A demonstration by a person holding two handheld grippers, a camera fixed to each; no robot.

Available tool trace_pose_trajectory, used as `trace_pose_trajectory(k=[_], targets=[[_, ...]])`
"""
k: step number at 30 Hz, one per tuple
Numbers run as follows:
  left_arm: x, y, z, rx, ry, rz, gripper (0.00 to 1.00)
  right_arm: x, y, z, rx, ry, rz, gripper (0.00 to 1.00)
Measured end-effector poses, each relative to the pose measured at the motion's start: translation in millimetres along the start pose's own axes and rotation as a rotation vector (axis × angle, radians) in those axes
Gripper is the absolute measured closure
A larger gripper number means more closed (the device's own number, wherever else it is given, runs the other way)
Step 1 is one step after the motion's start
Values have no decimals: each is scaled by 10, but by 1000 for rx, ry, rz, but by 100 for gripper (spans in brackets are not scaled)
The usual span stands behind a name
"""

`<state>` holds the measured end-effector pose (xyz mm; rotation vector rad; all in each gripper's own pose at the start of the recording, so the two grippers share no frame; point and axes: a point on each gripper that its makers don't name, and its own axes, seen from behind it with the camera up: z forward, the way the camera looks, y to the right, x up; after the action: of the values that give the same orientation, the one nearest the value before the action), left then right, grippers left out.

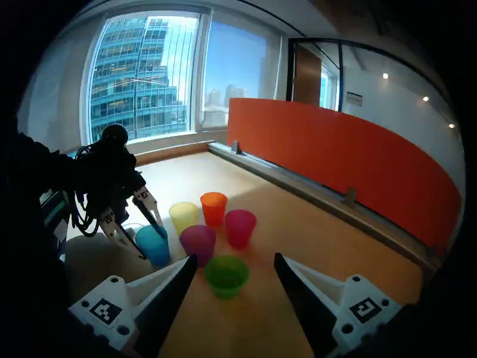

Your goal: Pour water

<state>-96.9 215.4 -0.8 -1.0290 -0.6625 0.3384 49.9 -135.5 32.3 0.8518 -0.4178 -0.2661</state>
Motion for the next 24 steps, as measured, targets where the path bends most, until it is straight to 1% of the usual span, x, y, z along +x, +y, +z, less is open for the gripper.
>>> trace_pose_trajectory(k=[5,11,13,14,15,24], targets=[[1,-7,62,-4,-1,0,11,-28,6,35,4,-6,2,0],[-23,-10,95,3,-9,15,11,-81,8,64,8,-16,2,0],[-21,-5,100,5,-9,15,13,-106,8,84,8,-21,-1,0],[-19,-3,102,5,-9,15,15,-118,8,94,7,-23,-3,0],[-19,0,102,5,-9,15,17,-130,3,109,9,-25,-2,0],[-19,23,99,-5,-9,21,17,-300,-37,277,21,-51,0,0]])
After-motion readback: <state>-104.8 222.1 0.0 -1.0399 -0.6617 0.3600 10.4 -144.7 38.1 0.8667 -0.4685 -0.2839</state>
